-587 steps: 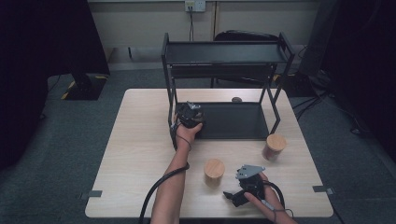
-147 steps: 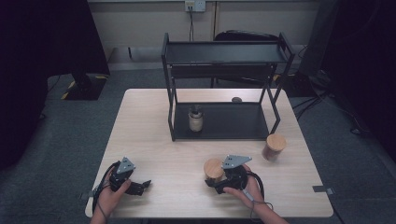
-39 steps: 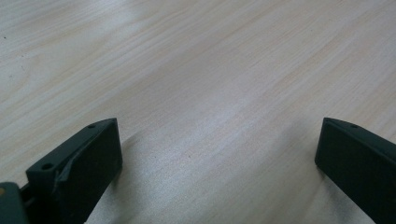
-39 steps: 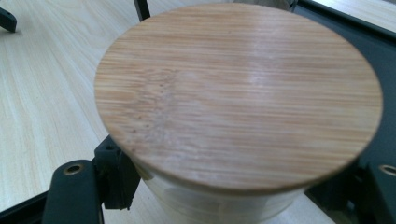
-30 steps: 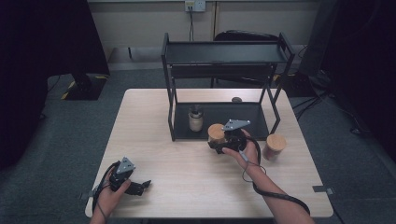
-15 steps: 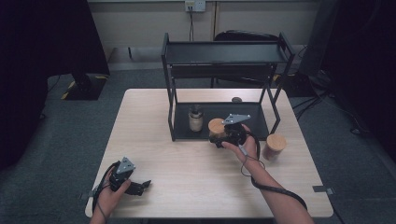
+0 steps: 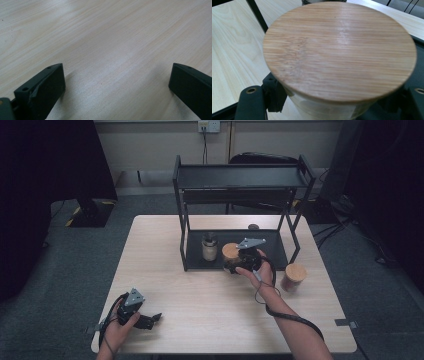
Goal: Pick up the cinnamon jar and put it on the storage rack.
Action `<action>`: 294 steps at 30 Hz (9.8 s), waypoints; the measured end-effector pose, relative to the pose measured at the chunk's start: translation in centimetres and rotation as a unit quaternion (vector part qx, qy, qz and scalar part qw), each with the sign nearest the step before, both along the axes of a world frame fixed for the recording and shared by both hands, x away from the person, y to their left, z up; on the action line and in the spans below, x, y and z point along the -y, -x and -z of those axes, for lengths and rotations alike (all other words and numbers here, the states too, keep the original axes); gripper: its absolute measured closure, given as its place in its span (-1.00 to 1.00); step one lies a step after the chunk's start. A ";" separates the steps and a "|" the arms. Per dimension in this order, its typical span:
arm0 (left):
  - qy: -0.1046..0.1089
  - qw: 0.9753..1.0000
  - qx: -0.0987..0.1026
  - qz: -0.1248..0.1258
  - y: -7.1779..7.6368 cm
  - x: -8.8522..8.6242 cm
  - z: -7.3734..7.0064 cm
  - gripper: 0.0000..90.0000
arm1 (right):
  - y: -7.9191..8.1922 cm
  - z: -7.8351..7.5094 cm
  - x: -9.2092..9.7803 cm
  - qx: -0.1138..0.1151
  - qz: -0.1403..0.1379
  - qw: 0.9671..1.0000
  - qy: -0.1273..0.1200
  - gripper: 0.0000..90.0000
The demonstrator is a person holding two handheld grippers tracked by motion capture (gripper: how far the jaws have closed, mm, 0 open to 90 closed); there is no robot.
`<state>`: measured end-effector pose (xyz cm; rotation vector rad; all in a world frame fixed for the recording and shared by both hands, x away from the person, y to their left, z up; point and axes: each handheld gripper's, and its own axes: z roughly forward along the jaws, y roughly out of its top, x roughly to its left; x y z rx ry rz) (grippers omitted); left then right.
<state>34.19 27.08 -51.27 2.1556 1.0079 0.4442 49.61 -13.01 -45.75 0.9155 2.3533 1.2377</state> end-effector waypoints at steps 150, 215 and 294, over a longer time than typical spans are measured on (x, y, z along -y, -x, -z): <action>-0.002 1.000 0.000 0.003 0.0 -0.1 0.0 -1.00 | -4.6 1.6 -0.6 -0.041 0.076 0.996 -0.002 -0.98; -0.002 1.000 0.000 0.003 0.0 -0.1 0.0 -1.00 | 2.6 1.5 3.4 -0.040 0.087 0.995 -0.027 -0.91; -0.002 1.000 0.001 0.003 0.0 0.0 0.0 -1.00 | 9.7 3.8 7.5 -0.042 0.030 0.999 -0.006 -0.92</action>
